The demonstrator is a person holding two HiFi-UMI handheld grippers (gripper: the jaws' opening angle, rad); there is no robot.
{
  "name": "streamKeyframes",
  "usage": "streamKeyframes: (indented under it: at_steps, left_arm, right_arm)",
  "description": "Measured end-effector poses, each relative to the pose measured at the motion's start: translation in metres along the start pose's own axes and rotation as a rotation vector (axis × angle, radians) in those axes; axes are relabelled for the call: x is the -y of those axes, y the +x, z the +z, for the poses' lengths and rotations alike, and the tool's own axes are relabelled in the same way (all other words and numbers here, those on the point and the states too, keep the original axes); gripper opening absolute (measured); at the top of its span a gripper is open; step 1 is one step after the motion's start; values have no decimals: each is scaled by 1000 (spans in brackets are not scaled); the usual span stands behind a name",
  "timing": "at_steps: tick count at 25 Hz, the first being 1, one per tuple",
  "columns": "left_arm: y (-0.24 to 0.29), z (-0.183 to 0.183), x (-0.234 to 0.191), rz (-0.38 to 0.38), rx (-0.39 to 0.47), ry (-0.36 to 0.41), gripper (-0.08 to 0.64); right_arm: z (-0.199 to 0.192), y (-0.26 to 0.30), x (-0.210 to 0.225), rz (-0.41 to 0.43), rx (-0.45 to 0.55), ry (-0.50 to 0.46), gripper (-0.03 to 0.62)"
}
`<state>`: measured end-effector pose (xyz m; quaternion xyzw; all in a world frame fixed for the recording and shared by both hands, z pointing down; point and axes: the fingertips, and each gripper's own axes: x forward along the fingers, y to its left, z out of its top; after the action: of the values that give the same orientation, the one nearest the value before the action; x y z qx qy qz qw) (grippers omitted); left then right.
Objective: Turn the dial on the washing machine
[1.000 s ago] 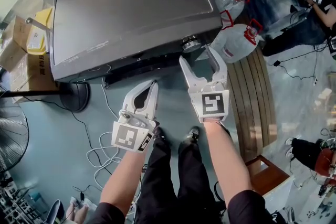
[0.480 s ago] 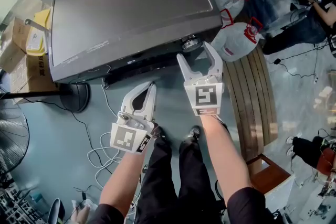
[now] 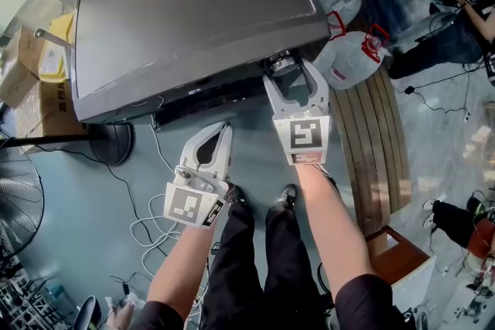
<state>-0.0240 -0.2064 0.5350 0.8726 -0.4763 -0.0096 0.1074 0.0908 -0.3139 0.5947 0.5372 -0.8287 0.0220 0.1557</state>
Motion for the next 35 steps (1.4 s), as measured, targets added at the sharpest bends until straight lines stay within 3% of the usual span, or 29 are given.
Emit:
streamKeyframes:
  at_steps: [5, 9, 13, 21, 35]
  left_arm:
    - [1, -2, 2, -5, 0, -3, 15]
    - [2, -1, 5, -9, 2, -4, 15]
    - [3, 0, 6, -13, 0, 7, 15]
    - [5, 3, 6, -16, 6, 9, 15]
    - [8, 7, 6, -16, 17, 15, 15]
  right_arm:
    - [-24, 2, 9, -25, 11, -23, 295]
    - [11, -2, 7, -6, 22, 54, 293]
    - [13, -1, 10, 7, 40, 92, 293]
    - [8, -1, 17, 45, 48, 420, 291]
    - [6, -1, 23, 88, 80, 852, 291]
